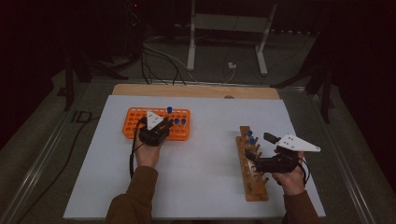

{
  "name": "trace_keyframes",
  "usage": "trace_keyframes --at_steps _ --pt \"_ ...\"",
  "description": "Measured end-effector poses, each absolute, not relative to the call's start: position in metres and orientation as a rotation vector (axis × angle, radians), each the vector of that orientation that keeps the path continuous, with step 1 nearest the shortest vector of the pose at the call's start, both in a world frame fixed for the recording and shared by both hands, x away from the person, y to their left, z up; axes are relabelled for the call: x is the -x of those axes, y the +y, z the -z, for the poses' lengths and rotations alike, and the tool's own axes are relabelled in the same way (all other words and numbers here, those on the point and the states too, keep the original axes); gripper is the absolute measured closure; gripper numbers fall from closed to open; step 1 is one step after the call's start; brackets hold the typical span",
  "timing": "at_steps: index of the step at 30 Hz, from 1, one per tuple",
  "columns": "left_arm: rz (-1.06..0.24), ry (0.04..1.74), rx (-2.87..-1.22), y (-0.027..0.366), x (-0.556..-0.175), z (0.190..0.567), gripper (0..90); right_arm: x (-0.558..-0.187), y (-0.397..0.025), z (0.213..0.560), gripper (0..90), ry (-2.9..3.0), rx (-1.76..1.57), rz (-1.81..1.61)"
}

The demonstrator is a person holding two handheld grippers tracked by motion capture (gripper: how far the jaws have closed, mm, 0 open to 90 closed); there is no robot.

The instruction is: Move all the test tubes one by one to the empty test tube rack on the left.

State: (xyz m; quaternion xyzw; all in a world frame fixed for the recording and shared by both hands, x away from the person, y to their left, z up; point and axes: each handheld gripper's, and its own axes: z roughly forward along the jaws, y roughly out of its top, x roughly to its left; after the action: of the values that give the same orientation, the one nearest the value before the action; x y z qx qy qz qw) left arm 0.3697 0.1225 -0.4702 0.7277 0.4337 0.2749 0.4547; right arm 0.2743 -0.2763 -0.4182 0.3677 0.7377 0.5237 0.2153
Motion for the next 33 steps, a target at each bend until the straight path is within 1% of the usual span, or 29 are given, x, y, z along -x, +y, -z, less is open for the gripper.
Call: trace_keyframes --at_steps 9,18,26,33 --pt "-0.670 1.081 -1.818 0.119 -0.374 0.477 77.4 -0.274 -0.276 0.419 2.1 2.051 -1.014 -1.452" --pt "-0.630 1.106 -1.889 0.120 -0.374 0.491 77.5 -0.273 -0.277 0.419 2.1 2.049 -1.019 -1.453" --pt "-0.605 1.109 -1.923 0.121 -0.375 0.492 77.9 -0.273 -0.277 0.419 2.1 2.052 -1.016 -1.452" --pt "-0.609 1.111 -1.949 0.120 -0.375 0.494 77.9 -0.273 -0.277 0.419 2.1 2.053 -1.014 -1.453"
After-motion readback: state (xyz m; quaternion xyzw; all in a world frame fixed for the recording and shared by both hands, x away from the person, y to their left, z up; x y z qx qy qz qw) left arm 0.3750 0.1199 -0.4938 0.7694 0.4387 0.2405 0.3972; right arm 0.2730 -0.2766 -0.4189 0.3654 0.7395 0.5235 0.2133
